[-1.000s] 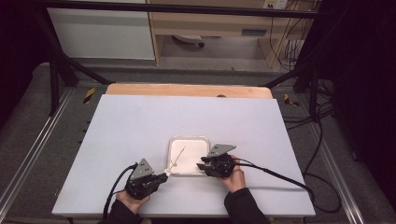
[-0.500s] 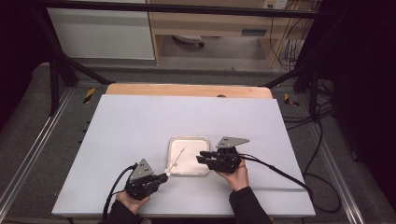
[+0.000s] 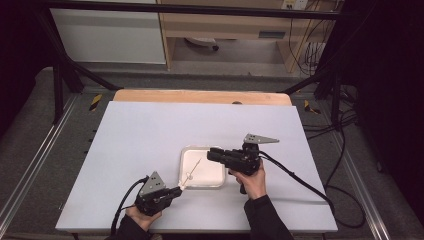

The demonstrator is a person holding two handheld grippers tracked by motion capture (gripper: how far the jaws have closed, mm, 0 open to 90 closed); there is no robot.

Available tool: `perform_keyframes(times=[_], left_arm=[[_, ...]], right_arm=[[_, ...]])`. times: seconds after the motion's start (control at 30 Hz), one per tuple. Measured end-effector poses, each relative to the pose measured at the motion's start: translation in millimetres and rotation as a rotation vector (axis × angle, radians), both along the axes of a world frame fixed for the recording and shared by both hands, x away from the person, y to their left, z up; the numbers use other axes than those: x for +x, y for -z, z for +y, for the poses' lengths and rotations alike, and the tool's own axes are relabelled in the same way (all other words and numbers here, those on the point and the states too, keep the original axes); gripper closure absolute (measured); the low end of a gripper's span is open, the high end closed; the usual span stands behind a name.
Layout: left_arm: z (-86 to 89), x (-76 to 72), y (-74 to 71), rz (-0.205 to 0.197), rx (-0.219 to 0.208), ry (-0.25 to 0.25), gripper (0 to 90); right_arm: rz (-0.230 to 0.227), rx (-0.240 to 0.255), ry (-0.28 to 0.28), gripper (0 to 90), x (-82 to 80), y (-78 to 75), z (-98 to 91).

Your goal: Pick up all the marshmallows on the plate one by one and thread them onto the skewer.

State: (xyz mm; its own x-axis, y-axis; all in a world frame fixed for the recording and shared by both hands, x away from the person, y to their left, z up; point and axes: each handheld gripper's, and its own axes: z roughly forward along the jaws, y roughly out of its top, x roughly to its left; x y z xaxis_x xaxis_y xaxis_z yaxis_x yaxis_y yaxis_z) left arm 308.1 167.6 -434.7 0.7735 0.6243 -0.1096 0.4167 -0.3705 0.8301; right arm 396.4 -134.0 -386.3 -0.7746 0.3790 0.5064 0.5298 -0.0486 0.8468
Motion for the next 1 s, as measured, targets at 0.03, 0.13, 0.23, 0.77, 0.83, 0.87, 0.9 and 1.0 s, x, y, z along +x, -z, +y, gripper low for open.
perform_keyframes(times=[0.03,0.13,0.23,0.77,0.83,0.87,0.9,1.0], left_arm=[[-0.2,-0.4,-0.1,-0.002,-0.001,0.003,88.0],[-0.8,-1.2,-0.6,-0.007,-0.002,0.007,88.1],[-1.4,-1.5,-0.5,-0.009,0.0,0.009,88.1],[-3.1,-2.0,0.1,-0.009,0.018,0.017,88.2],[-3.2,-1.8,0.6,-0.004,0.014,0.015,88.2],[-3.4,-1.7,0.8,0.0,0.013,0.014,88.2],[-3.6,-1.7,1.0,0.006,0.007,0.013,88.2],[-3.8,-1.6,1.5,0.012,0.006,0.012,88.3]], right_arm=[[0.006,0.007,-0.007,70.4,0.2,-0.4,1.4],[0.017,0.013,-0.021,70.2,1.2,-0.6,4.8],[0.025,0.021,-0.033,70.1,2.0,-0.4,7.4],[0.069,0.014,-0.079,72.0,2.4,11.7,16.1],[0.074,0.014,-0.082,72.7,1.2,13.1,17.3],[0.075,0.014,-0.083,73.0,0.5,13.7,17.7],[0.075,0.013,-0.083,73.2,-0.2,14.7,18.4],[0.072,0.015,-0.083,74.2,-1.8,18.2,20.9]])
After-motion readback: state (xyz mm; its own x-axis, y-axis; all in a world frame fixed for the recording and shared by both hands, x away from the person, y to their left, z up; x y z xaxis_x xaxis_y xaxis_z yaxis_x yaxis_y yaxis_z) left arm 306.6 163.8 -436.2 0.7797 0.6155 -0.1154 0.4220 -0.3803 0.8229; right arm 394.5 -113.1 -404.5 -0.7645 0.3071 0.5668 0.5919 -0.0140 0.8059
